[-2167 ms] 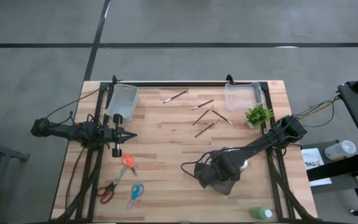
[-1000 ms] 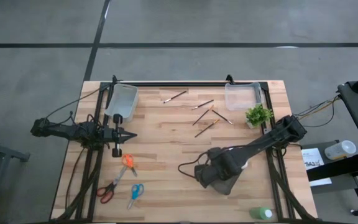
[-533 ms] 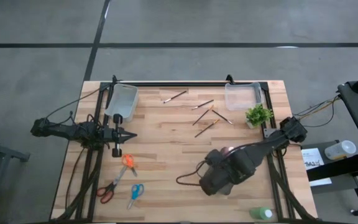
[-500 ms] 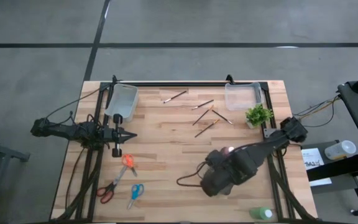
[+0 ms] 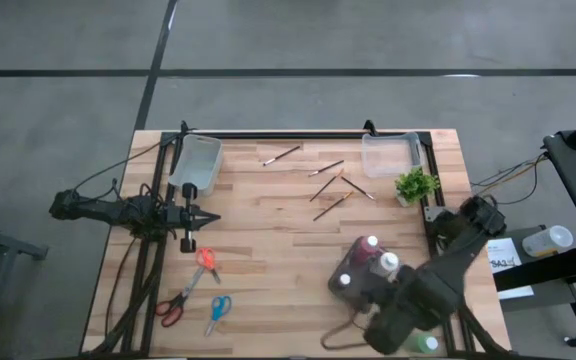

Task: Pick & Place Paint Supplies
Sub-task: Put the green paint bottle into the black bin

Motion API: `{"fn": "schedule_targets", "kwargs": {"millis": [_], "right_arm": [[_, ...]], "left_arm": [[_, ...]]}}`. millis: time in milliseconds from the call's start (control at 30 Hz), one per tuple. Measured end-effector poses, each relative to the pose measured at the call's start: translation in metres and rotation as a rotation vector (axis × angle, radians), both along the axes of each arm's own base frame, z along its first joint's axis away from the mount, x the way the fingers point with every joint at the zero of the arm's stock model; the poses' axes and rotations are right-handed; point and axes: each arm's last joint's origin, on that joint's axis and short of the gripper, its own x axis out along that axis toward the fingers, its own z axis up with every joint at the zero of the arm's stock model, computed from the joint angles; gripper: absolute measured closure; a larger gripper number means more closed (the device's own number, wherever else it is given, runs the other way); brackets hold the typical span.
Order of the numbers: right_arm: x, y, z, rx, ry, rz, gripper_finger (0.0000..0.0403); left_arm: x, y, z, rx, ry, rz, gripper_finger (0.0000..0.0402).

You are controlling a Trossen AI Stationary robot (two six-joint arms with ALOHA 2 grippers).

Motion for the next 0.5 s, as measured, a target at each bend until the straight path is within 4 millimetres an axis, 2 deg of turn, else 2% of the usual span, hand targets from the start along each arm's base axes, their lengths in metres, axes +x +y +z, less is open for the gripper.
{"fn": "schedule_targets", "kwargs": {"millis": [333,500], "right_arm": [[-0.049,0.046,0.001,0.065,0.016,-0.079,0.0177],[-0.066,0.057,-0.001,0.036,-0.018,-0.162,0.0177]], "left_arm": [[0.0,0.0,0.0,0.0,0.0,0.0,0.0401],[0.0,0.0,0.0,0.0,0.0,0.0,0.0401]]}}
